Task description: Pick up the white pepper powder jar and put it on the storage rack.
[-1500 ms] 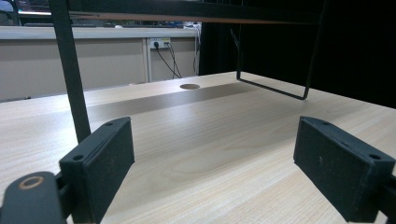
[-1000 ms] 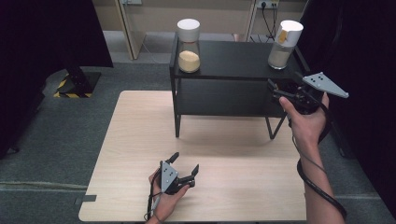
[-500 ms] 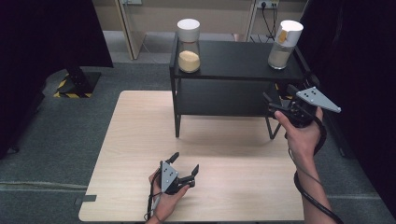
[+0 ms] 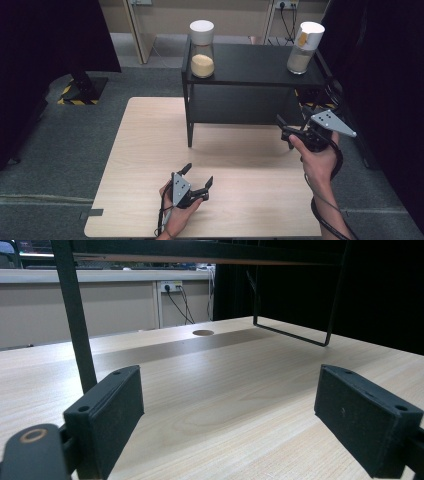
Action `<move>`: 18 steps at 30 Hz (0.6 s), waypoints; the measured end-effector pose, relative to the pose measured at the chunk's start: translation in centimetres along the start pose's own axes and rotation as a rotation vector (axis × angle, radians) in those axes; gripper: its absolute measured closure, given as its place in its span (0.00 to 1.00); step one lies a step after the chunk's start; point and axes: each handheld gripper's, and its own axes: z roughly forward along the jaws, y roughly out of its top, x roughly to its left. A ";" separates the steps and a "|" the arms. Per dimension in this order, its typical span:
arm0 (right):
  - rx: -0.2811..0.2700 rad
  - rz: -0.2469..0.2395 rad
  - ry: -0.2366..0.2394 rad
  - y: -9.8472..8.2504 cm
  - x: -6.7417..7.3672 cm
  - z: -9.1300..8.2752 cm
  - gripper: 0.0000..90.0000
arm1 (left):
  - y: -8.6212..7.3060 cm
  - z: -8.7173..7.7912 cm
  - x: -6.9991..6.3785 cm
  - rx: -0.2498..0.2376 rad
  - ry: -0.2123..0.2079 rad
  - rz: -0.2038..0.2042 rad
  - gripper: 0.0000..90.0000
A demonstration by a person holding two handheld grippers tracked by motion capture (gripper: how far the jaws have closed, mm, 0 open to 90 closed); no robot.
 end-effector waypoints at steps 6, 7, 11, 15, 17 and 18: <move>0.011 0.000 0.002 -1.3 0.1 -0.3 0.08 | 0.0 0.0 0.0 -0.001 0.000 -0.002 0.13; 0.011 0.004 0.002 -1.5 0.1 -0.4 0.08 | 0.0 0.0 0.0 -0.001 -0.001 -0.001 0.13; 0.014 0.005 -0.008 -2.5 0.2 -0.9 0.08 | 0.0 0.0 0.0 0.000 0.000 0.001 0.13; 0.023 0.001 -0.012 -3.3 0.2 -1.3 0.08 | 0.0 0.0 0.0 0.001 0.000 0.001 0.13; 0.028 0.008 -0.011 -3.9 0.2 -1.5 0.08 | 0.0 0.0 0.0 0.001 0.000 0.001 0.13; 0.030 0.007 -0.010 -4.1 0.3 -1.6 0.08 | 0.0 0.0 0.0 0.000 0.000 0.002 0.13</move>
